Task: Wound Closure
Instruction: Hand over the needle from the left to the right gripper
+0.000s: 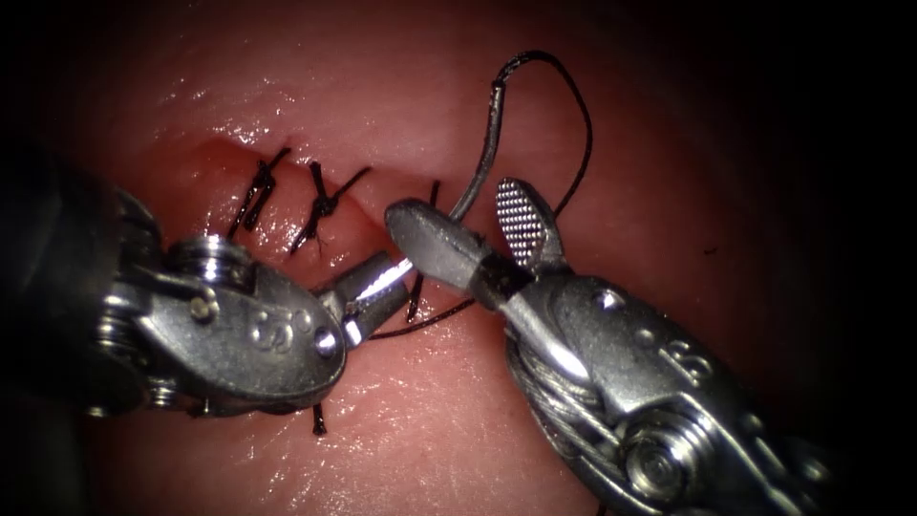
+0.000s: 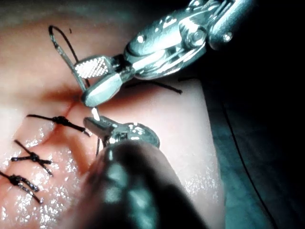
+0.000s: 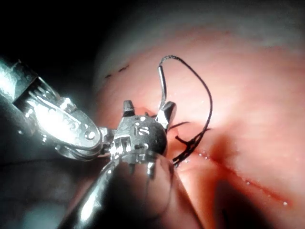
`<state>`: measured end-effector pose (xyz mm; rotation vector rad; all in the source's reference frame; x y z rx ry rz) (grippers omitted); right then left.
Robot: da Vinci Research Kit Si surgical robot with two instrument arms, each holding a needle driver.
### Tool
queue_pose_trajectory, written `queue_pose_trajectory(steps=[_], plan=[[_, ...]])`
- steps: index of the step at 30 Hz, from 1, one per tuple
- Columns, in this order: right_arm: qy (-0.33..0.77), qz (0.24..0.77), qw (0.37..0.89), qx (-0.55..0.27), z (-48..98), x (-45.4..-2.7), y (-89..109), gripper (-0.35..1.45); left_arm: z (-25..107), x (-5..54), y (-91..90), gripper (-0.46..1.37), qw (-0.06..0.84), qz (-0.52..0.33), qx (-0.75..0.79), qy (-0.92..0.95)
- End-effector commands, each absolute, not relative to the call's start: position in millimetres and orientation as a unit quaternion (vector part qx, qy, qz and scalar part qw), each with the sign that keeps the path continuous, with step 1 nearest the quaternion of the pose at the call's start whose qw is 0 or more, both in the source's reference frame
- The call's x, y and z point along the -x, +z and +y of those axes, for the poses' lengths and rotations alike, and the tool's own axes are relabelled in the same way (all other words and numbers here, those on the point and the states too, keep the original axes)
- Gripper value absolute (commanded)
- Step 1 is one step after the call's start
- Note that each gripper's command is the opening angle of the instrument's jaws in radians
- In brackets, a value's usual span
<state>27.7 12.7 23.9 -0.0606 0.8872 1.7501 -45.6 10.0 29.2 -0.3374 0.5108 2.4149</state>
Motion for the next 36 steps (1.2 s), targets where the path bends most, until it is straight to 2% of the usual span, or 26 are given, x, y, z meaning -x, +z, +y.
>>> queue_pose_trajectory(steps=[1, 15, 20, 26, 28, 31, 36], plan=[[0.744, 0.372, 0.554, 0.03, 12.8, -27.8, 24.0, 0.82, 10.0, 45.6, 29.3, -0.35, 0.32, 0.193, 0.13, 0.918], [0.749, 0.359, 0.554, 0.044, 13.1, -27.2, 25.3, 0.66, 9.8, 45.7, 28.8, -0.35, 0.314, 0.2, 0.133, 0.919], [0.75, 0.359, 0.554, 0.045, 13.1, -27.3, 25.4, 0.43, 9.8, 45.7, 28.6, -0.35, 0.312, 0.205, 0.138, 0.917], [0.75, 0.356, 0.556, 0.045, 12.9, -27.3, 25.7, 0.27, 9.9, 45.8, 28.3, -0.35, 0.308, 0.207, 0.137, 0.918], [0.749, 0.357, 0.556, 0.044, 12.7, -27.3, 25.6, 0.14, 9.9, 45.8, 28.3, -0.35, 0.308, 0.208, 0.137, 0.918], [0.749, 0.357, 0.556, 0.043, 12.6, -27.4, 25.5, 0.03, 9.9, 45.8, 28.3, -0.35, 0.306, 0.208, 0.136, 0.919], [0.749, 0.358, 0.556, 0.043, 12.6, -27.4, 25.5, -0.01, 9.9, 45.8, 28.3, -0.35, 0.306, 0.208, 0.135, 0.919]])
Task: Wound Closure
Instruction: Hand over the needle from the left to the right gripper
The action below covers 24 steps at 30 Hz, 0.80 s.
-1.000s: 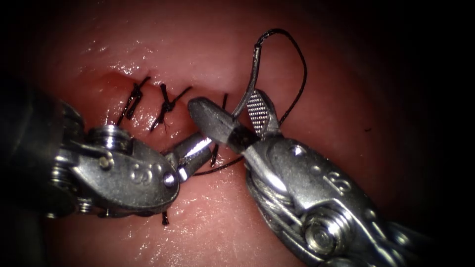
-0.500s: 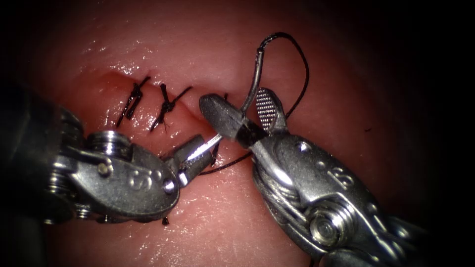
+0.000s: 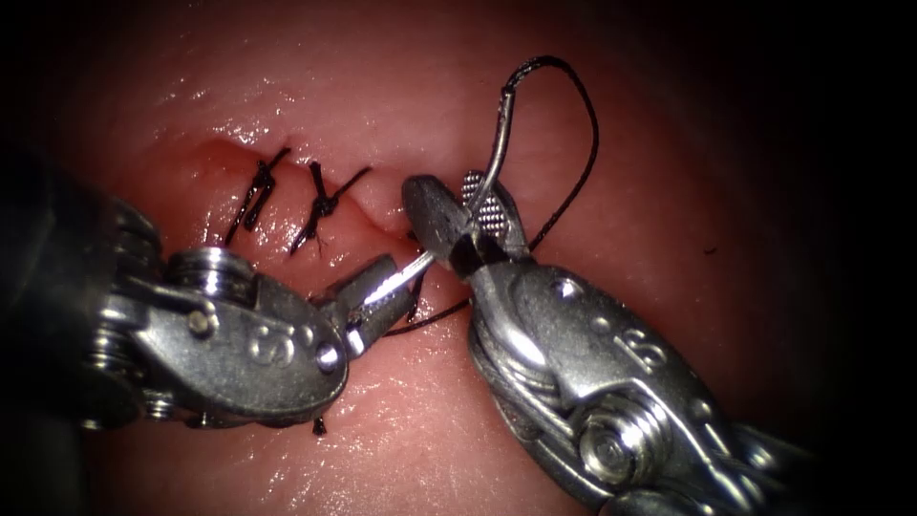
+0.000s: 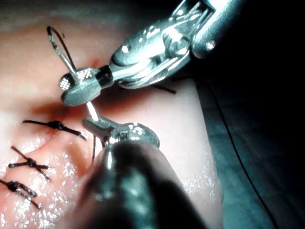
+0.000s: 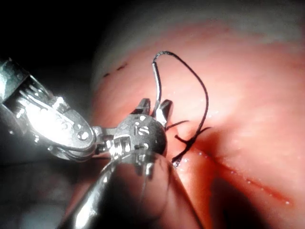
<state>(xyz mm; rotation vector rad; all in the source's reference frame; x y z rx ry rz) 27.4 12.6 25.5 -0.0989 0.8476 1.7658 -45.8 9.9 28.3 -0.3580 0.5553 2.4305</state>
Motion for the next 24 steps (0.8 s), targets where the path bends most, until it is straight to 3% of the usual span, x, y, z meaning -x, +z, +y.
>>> queue_pose_trajectory(steps=[1, 5, 18, 19, 20, 24], plan=[[0.749, 0.358, 0.556, 0.043, 12.6, -27.4, 25.5, -0.08, 9.9, 45.8, 28.3, -0.35, 0.306, 0.208, 0.135, 0.919], [0.749, 0.358, 0.556, 0.043, 12.4, -27.5, 25.4, -0.35, 9.9, 45.8, 28.2, -0.35, 0.303, 0.21, 0.136, 0.92], [0.749, 0.358, 0.556, 0.042, 12.3, -27.4, 25.2, -0.35, 10.4, 45.8, 28.0, -0.35, 0.278, 0.217, 0.137, 0.926], [0.749, 0.358, 0.556, 0.042, 12.3, -27.4, 25.2, -0.35, 10.5, 45.7, 27.9, -0.16, 0.278, 0.217, 0.136, 0.926], [0.749, 0.358, 0.556, 0.042, 12.3, -27.3, 25.2, -0.35, 10.6, 45.6, 27.9, 0.2, 0.278, 0.217, 0.136, 0.926], [0.749, 0.359, 0.556, 0.042, 12.4, -27.1, 25.1, -0.35, 10.8, 45.4, 27.7, 0.6, 0.281, 0.209, 0.143, 0.926]])
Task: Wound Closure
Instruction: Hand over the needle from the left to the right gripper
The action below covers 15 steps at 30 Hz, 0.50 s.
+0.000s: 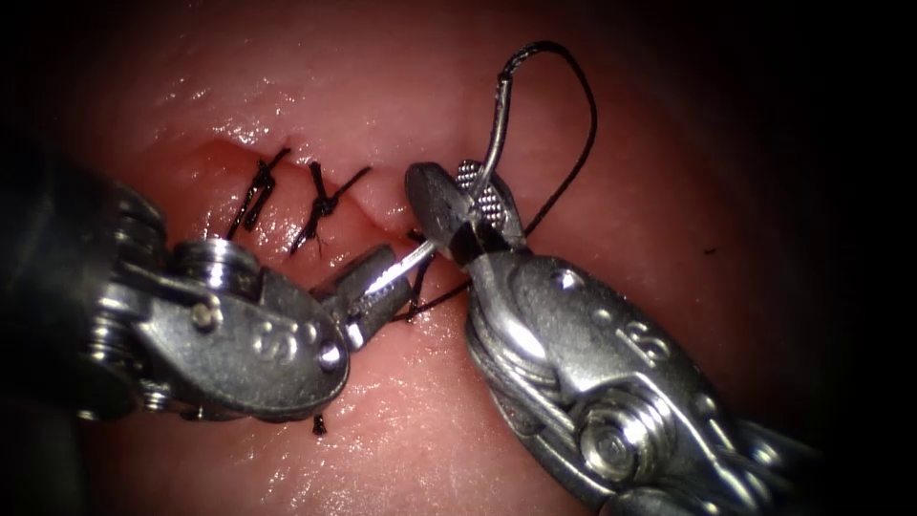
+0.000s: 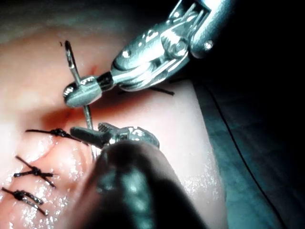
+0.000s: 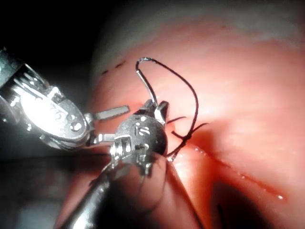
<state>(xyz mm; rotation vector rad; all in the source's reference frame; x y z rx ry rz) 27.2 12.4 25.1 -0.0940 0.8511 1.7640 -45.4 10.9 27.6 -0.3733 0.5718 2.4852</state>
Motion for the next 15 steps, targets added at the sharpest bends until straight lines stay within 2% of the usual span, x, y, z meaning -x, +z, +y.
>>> queue_pose_trajectory(steps=[1, 3, 6, 11, 15], plan=[[0.748, 0.36, 0.556, 0.042, 12.4, -27.1, 25.0, -0.35, 10.8, 45.4, 27.6, 0.66, 0.284, 0.201, 0.152, 0.925], [0.748, 0.363, 0.554, 0.044, 12.4, -27.0, 25.0, -0.35, 11.0, 45.3, 27.6, 0.86, 0.293, 0.174, 0.18, 0.923], [0.747, 0.365, 0.553, 0.044, 12.5, -26.8, 24.9, -0.35, 11.0, 45.2, 27.5, 1.01, 0.305, 0.151, 0.236, 0.91], [0.746, 0.372, 0.55, 0.048, 12.5, -26.6, 24.8, -0.35, 10.7, 45.3, 27.1, 1.04, 0.306, 0.126, 0.272, 0.904], [0.741, 0.38, 0.553, 0.035, 12.7, -26.3, 24.7, -0.35, 10.8, 45.4, 26.5, 1.04, 0.303, 0.075, 0.312, 0.897]])
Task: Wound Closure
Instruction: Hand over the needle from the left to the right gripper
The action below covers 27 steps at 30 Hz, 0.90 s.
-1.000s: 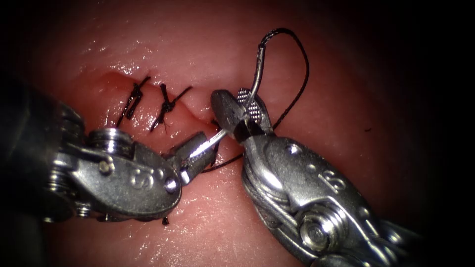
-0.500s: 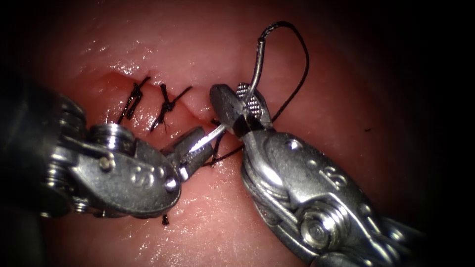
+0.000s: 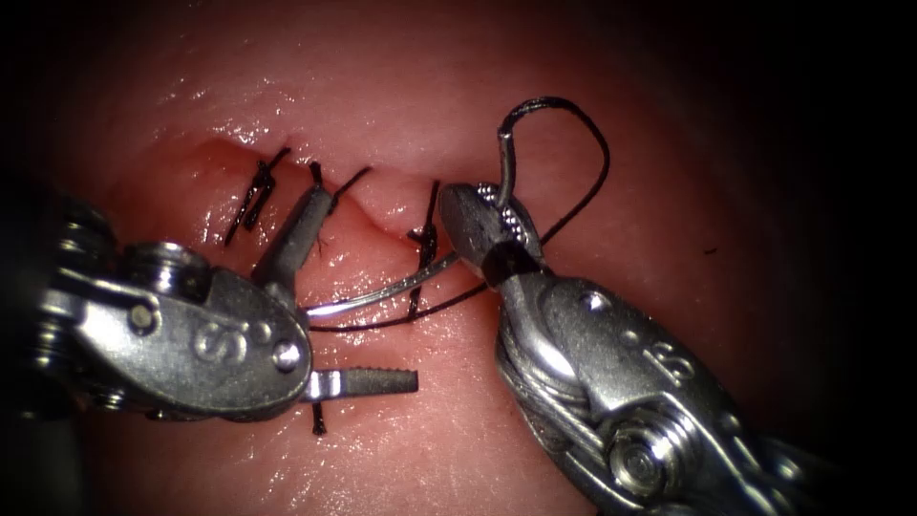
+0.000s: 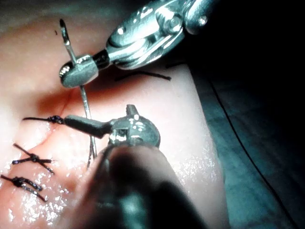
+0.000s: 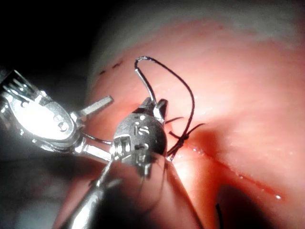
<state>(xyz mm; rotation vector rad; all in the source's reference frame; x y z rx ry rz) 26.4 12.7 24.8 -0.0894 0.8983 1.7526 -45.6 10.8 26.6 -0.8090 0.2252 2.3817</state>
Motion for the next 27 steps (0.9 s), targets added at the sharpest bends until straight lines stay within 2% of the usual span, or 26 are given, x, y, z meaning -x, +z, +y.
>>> queue_pose_trajectory(steps=[1, 5, 12, 16, 21, 27], plan=[[0.74, 0.381, 0.554, 0.033, 12.7, -26.3, 24.7, -0.35, 10.9, 45.4, 26.4, 1.06, 0.301, 0.063, 0.321, 0.896], [0.715, 0.395, 0.577, 0.012, 12.8, -25.7, 24.8, -0.35, 11.2, 45.5, 25.4, 1.19, 0.299, 0.004, 0.362, 0.883], [0.653, 0.394, 0.646, 0.036, 12.9, -23.9, 24.9, -0.35, 13.0, 45.0, 22.4, 1.17, 0.312, -0.069, 0.385, 0.866], [0.645, 0.4, 0.651, 0.026, 12.9, -22.9, 24.9, -0.35, 14.0, 44.6, 21.2, 1.17, 0.322, -0.109, 0.383, 0.859], [0.624, 0.415, 0.662, -0.001, 13.1, -22.2, 24.8, -0.35, 14.6, 44.0, 20.7, 1.14, 0.326, -0.148, 0.378, 0.854], [0.554, 0.456, 0.694, -0.053, 13.3, -21.7, 24.9, -0.35, 14.4, 43.4, 20.7, 0.99, 0.342, -0.197, 0.385, 0.835]])
